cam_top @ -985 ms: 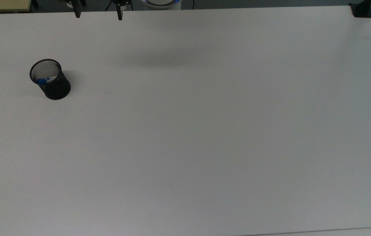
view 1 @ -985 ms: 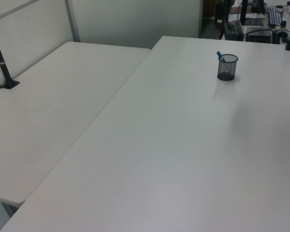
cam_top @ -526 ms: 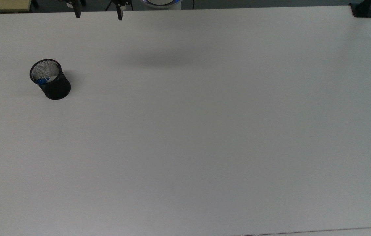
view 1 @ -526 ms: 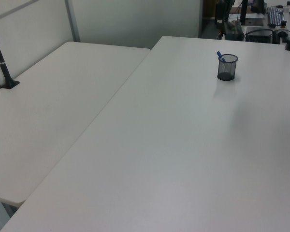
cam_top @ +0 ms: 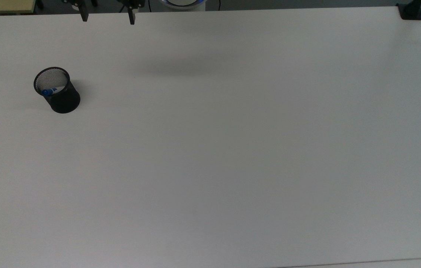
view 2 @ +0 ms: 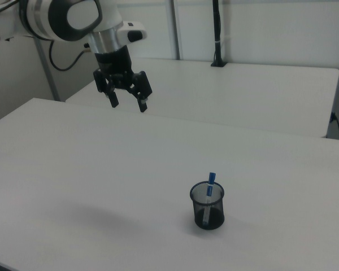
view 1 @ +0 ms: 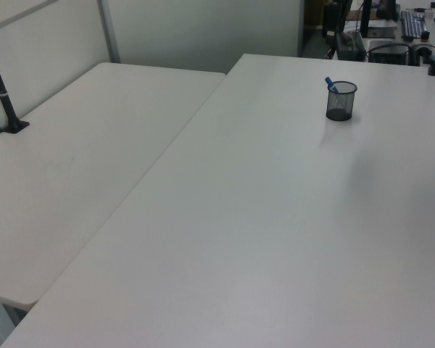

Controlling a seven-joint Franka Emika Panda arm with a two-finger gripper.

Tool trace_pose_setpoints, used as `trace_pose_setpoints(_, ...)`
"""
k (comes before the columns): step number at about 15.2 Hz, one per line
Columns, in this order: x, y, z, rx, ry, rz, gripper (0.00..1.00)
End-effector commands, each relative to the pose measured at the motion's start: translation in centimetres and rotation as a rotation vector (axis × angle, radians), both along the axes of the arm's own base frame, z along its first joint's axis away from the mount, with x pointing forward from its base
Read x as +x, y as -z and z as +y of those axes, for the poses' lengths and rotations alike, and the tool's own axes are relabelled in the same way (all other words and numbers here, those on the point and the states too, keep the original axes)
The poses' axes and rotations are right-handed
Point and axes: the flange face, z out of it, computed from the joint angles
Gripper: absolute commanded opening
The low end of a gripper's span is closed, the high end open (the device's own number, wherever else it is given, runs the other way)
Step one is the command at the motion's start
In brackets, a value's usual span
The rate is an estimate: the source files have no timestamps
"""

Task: Remove the marker
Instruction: 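Move the open gripper down over the black mesh pen cup to the marker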

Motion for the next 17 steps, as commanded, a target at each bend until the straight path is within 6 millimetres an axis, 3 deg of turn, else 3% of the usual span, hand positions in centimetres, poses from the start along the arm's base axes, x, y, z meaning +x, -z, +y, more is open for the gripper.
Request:
trace_pose_setpoints(1, 0.4, 1.9, -1.3, -0.072, -0.089, 0.05, 1.0)
trace_pose_setpoints(5, 1.2, 4.5, -3.0, -0.126, -0.077, 0.068, 1.0)
trace_pose_setpoints(8, 1.5, 7.8, -4.5, -0.133, -0.066, -0.007, 1.0)
trace_pose_setpoints(13, 1.1, 12.3, -9.4, -0.084, 0.03, -0.183, 1.0)
trace_pose_setpoints(17, 1.9, 14.7, -11.5, -0.053, 0.088, -0.261, 0.99)
